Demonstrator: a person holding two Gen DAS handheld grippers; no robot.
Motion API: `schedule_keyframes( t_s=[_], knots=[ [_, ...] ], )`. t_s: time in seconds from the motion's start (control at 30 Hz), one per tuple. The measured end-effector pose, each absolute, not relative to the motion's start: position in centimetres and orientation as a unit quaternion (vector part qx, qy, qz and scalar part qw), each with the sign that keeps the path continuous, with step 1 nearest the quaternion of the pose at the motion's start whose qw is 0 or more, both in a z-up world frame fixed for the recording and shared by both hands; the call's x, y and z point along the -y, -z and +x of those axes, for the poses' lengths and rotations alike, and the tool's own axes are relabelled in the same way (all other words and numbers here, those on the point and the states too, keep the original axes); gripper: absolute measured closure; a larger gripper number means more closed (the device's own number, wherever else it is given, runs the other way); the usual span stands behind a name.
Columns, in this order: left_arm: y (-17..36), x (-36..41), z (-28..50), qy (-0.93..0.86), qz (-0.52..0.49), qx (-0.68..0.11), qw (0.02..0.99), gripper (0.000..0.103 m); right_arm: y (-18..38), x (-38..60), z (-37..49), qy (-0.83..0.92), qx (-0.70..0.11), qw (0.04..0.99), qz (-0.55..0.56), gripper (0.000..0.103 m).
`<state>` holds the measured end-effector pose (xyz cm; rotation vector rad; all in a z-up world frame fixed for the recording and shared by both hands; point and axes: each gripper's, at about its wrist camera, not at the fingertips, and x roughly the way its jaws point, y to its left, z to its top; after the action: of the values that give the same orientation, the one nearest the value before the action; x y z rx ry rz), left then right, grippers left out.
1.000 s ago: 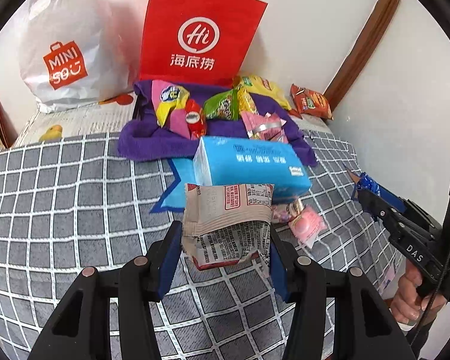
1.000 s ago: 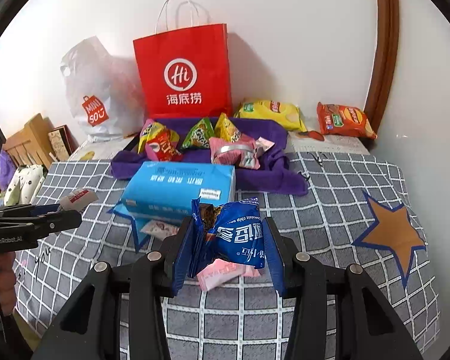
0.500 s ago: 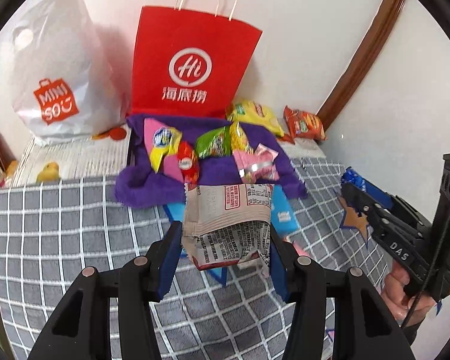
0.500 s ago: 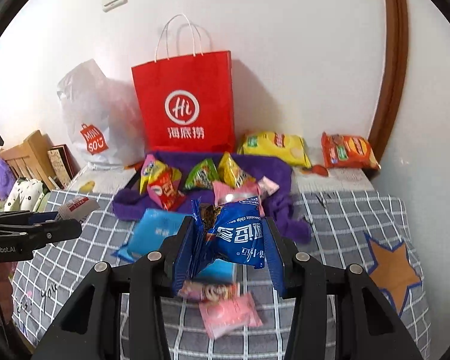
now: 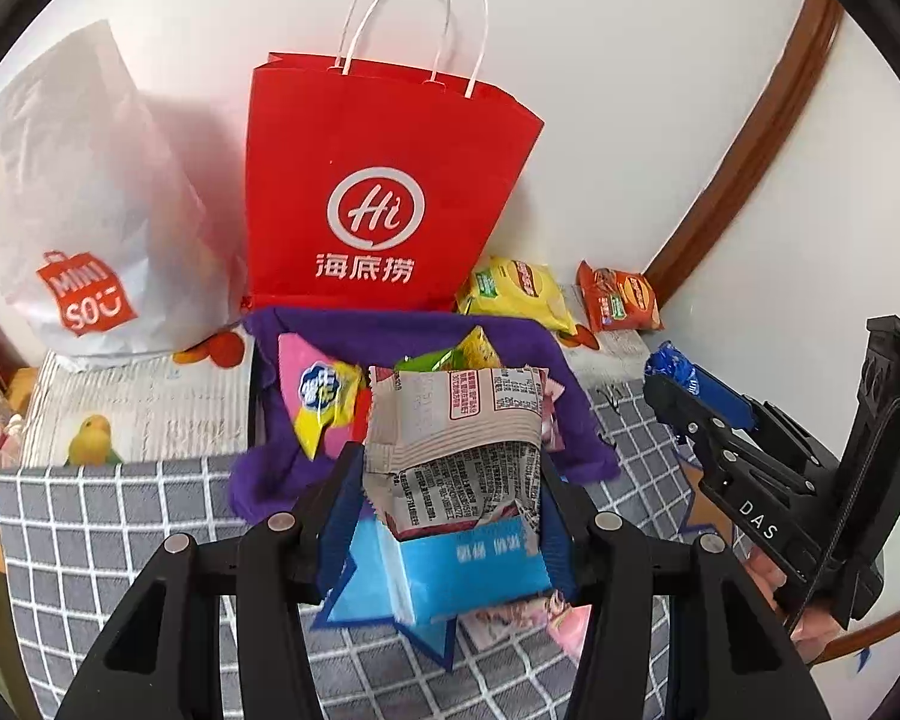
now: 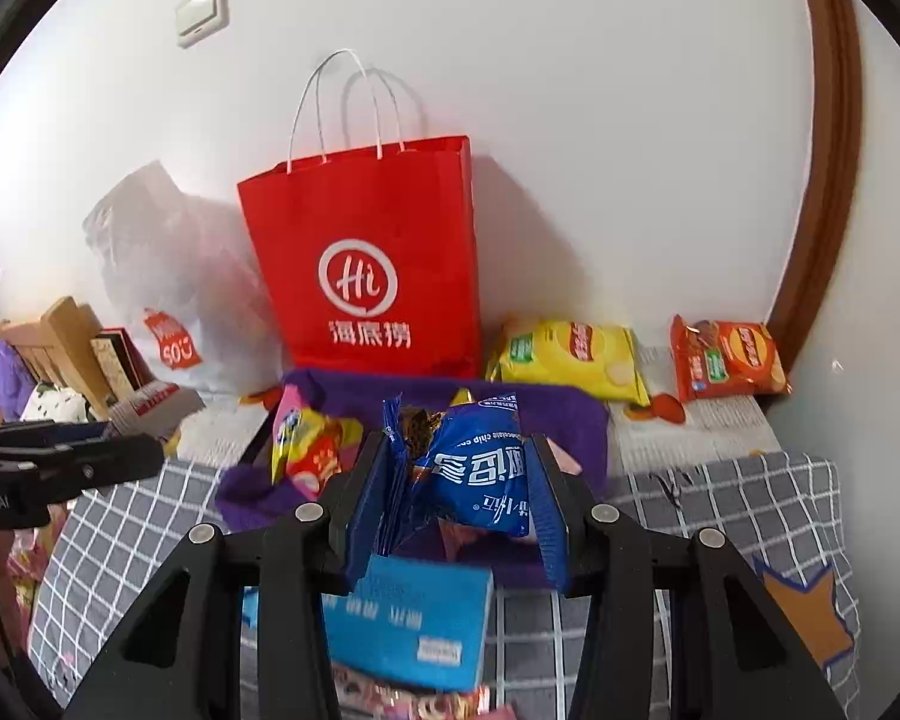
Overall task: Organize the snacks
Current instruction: 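Lift and carry the blue packet and white packet over the purple towel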
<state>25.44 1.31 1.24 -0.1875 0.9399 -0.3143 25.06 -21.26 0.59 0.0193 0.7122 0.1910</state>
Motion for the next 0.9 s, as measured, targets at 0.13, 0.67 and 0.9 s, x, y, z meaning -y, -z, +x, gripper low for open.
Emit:
schedule_keyframes(
  t_s=[0.13, 0.67, 0.9],
  knots=[
    [-1.2, -1.1, 27.6, 0.147, -0.087, -0.451, 0.876, 0.053, -0.9, 20.8, 27.6, -0.096, -0.346, 0.933, 0.007, 0.058],
    [3.3, -2.1, 33.8, 0.143, -0.102, -0.47, 0.865, 0.053, 4.0, 20.5, 35.6, -0.111, -0.384, 0.917, 0.01, 0.058],
    [4.9, -3.4, 34.8, 0.128, -0.115, -0.485, 0.858, 0.053, 6.0, 21.6, 36.8, -0.098, -0.404, 0.909, 0.01, 0.058]
  ],
)
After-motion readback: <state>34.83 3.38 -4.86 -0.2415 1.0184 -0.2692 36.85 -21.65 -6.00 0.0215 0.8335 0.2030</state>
